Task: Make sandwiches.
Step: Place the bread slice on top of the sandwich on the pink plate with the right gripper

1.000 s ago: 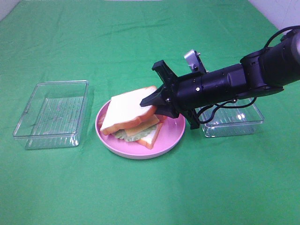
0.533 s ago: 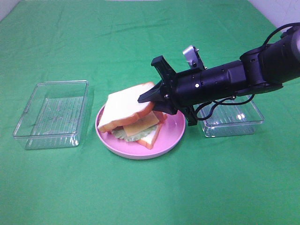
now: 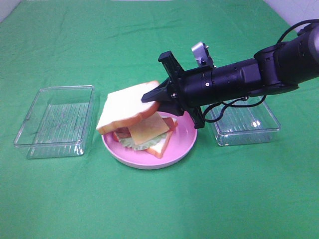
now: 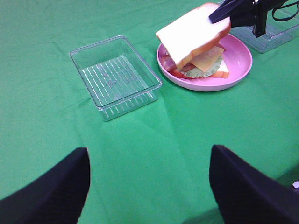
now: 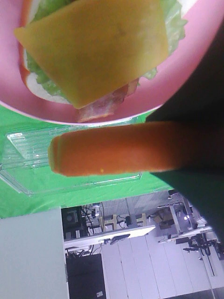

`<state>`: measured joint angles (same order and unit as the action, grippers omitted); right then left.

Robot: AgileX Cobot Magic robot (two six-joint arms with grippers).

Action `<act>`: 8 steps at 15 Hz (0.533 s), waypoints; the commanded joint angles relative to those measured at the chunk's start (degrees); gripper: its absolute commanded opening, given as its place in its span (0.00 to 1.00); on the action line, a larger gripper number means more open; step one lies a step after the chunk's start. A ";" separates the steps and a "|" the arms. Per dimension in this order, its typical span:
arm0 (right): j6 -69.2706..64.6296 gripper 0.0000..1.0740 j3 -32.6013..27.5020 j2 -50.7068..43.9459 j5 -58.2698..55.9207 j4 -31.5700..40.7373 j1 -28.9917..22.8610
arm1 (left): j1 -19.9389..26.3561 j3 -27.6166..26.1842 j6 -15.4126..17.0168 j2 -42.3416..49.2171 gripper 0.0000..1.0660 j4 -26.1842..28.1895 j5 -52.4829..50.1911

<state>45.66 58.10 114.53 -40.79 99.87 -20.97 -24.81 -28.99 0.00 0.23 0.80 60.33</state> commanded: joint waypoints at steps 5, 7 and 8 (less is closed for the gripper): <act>0.80 0.00 0.29 2.06 -1.09 3.09 -0.06 | -0.23 0.40 0.00 1.38 0.64 0.29 -0.34; 1.15 0.00 0.29 3.09 -0.34 3.09 -0.06 | -0.23 0.40 0.00 1.38 0.64 0.29 -0.34; 1.38 0.00 0.29 3.09 0.11 2.92 -0.06 | -0.23 0.40 0.00 1.38 0.64 0.29 -0.34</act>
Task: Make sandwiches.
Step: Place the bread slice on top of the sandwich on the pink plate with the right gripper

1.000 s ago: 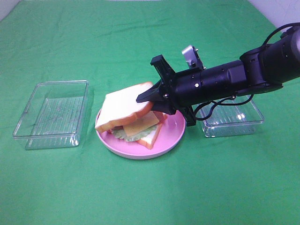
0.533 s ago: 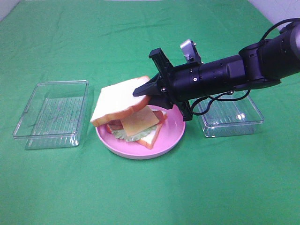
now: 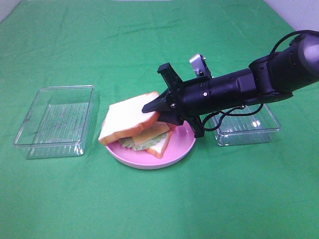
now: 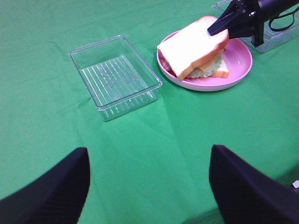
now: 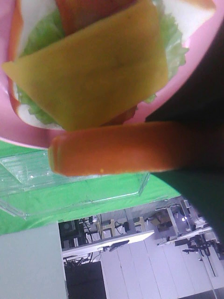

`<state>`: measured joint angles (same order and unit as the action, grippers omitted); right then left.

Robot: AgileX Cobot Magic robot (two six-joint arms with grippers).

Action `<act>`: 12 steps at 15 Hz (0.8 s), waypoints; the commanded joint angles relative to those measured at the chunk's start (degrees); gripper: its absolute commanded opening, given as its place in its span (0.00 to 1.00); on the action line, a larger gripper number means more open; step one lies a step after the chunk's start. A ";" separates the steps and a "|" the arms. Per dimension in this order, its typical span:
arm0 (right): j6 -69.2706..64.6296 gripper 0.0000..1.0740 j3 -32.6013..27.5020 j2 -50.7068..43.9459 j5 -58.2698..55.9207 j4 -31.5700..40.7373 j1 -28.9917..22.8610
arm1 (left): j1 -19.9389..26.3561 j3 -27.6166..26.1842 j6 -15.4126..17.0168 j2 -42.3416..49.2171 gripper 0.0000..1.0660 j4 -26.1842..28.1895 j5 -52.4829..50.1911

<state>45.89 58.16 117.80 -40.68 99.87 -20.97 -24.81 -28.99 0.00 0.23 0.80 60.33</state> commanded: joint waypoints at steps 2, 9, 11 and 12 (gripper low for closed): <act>1.15 0.00 0.23 -0.17 0.00 2.69 -0.06 | -0.23 0.40 0.00 1.38 0.64 0.29 -0.34; 4.13 0.69 0.23 -2.41 2.92 0.97 0.00 | -0.23 0.40 0.00 1.38 0.64 0.29 -0.34; 3.15 0.71 0.23 -4.64 6.76 -4.13 0.00 | -0.23 0.40 0.00 1.38 0.64 0.29 -0.34; 2.52 0.71 0.23 -5.21 7.79 -5.61 0.00 | -0.23 0.40 0.00 1.38 0.64 0.29 -0.34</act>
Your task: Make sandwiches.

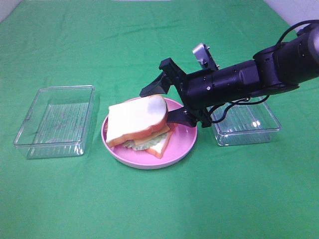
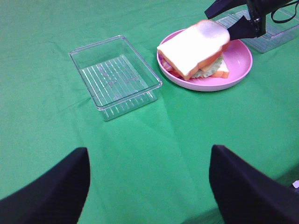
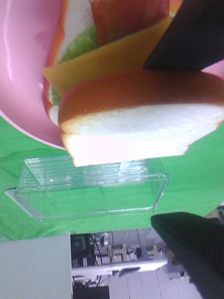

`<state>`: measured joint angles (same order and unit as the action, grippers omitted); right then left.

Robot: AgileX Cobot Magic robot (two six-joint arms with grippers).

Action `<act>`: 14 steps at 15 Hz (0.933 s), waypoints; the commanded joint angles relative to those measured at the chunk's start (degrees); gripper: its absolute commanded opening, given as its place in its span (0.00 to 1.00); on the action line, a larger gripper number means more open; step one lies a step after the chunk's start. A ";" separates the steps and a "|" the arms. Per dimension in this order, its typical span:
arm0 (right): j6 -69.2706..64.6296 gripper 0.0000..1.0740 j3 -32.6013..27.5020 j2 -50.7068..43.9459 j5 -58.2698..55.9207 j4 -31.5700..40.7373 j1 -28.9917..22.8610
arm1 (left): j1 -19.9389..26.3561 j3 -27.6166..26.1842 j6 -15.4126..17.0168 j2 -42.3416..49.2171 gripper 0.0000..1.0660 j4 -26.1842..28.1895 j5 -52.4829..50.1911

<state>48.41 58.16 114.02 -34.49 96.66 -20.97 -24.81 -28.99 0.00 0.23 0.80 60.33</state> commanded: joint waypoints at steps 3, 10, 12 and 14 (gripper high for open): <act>-7.39 0.71 0.23 -4.76 6.82 -14.90 0.00 | -0.23 0.40 0.00 1.38 0.64 0.29 -0.34; -26.93 0.71 0.23 -20.05 5.67 -52.83 0.06 | -0.23 0.40 0.00 1.38 0.64 0.29 -0.34; -31.86 0.71 0.23 -24.29 2.12 -63.20 0.06 | -0.23 0.40 0.00 1.38 0.64 0.29 -0.34; -38.22 0.71 0.23 -30.25 -4.47 -73.91 0.06 | -0.23 0.40 0.00 1.38 0.64 0.29 -0.34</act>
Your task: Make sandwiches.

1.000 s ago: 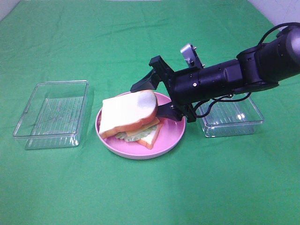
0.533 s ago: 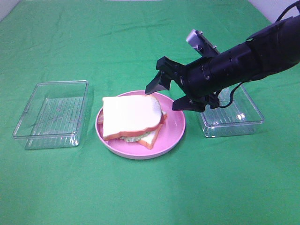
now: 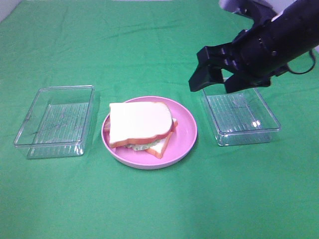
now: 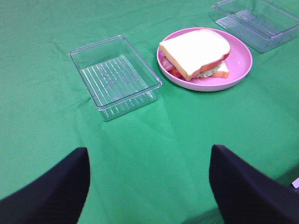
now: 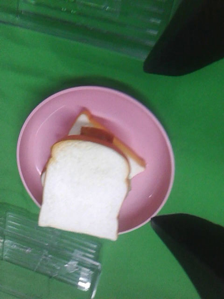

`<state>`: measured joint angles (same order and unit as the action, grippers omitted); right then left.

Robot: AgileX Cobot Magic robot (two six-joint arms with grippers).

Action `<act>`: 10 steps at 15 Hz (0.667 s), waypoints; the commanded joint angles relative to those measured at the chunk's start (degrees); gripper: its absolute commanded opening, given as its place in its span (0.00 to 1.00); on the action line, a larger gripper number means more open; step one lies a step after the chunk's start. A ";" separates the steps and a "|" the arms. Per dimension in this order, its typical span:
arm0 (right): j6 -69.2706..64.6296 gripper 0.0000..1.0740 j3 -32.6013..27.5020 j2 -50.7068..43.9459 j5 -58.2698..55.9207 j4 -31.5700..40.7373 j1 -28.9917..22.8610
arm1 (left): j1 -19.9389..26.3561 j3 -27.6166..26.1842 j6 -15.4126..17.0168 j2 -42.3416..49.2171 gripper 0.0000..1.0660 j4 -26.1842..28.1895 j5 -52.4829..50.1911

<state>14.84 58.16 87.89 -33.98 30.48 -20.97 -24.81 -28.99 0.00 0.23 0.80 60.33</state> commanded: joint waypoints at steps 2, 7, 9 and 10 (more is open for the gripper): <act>-8.65 0.71 0.23 -10.03 -12.89 -16.39 0.06 | -0.23 0.40 0.00 1.38 0.64 0.29 -0.34; -9.11 0.71 -9.00 -31.46 -17.93 -21.20 0.06 | -0.23 0.40 0.00 1.38 0.64 0.29 -0.34; -9.11 0.71 -13.41 -37.87 -19.48 -21.60 0.06 | -0.23 0.40 -0.97 1.38 0.64 0.69 -0.34; -9.11 0.71 -16.56 -41.83 -21.20 -22.40 0.06 | -0.23 0.40 -1.89 1.38 0.64 1.32 -0.40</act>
<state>6.02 40.85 44.81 -55.23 8.48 -20.97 -24.81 -28.99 -1.89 0.23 1.72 60.33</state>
